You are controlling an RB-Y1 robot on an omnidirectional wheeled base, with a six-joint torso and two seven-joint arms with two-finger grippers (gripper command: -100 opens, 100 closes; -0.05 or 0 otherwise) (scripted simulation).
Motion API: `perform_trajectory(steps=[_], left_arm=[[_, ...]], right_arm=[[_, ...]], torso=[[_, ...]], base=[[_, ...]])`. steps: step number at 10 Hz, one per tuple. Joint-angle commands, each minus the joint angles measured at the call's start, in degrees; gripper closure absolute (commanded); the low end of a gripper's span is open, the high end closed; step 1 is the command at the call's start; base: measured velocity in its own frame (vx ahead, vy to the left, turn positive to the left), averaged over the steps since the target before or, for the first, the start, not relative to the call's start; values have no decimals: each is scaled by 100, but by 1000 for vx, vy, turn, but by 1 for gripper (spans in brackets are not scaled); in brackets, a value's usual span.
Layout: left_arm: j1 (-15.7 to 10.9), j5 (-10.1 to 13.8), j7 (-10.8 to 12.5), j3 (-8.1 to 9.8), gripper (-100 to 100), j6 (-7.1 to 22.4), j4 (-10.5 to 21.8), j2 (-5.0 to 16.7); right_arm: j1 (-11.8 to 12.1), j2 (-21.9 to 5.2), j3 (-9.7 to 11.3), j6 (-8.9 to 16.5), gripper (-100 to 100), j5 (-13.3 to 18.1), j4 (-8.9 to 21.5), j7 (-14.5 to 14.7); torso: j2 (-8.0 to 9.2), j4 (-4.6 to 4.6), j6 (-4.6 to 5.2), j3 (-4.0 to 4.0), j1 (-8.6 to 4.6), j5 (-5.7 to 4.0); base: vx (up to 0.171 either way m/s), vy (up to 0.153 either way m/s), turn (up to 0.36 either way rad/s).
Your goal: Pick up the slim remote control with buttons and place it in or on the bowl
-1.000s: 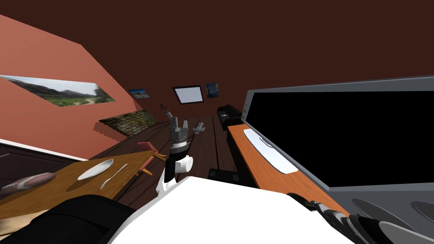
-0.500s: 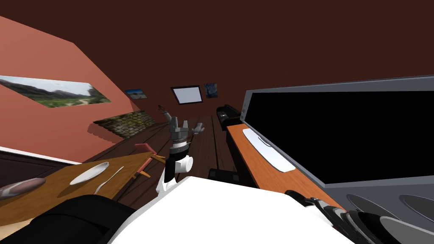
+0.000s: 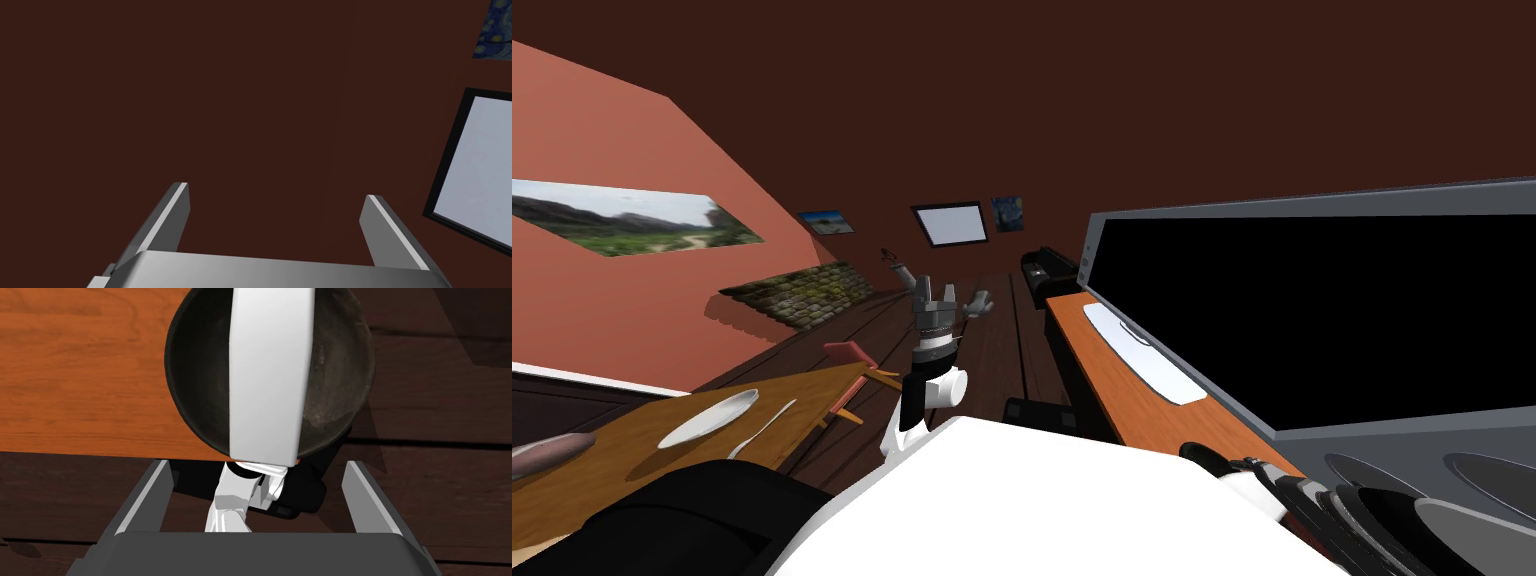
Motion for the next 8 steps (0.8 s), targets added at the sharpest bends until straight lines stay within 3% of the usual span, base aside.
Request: perform_trajectory(steps=[1, 2, 3, 8], left_arm=[[0, 0, 0, 0, 0, 0, 0, 0], [0, 0, 0, 0, 0, 0, 0, 0], [0, 0, 0, 0, 0, 0, 0, 0], [0, 0, 0, 0, 0, 0, 0, 0]], right_arm=[[-34, -177, -11, -18, -100, -16, -181, -34], [-20, -103, -8, -8, -100, -19, -102, -4], [-22, -113, -9, -13, 0, -20, -113, -7], [-22, -112, -9, -12, 0, -20, -112, -7]], torso=[[0, 0, 0, 0, 0, 0], [-2, 0, 0, -1, 3, 0], [0, 0, -1, 0, -1, -1], [4, 1, 0, 2, -6, -3]], base=[[17, 18, -57], [8, 10, -15], [0, 0, 0], [0, 0, 0]])
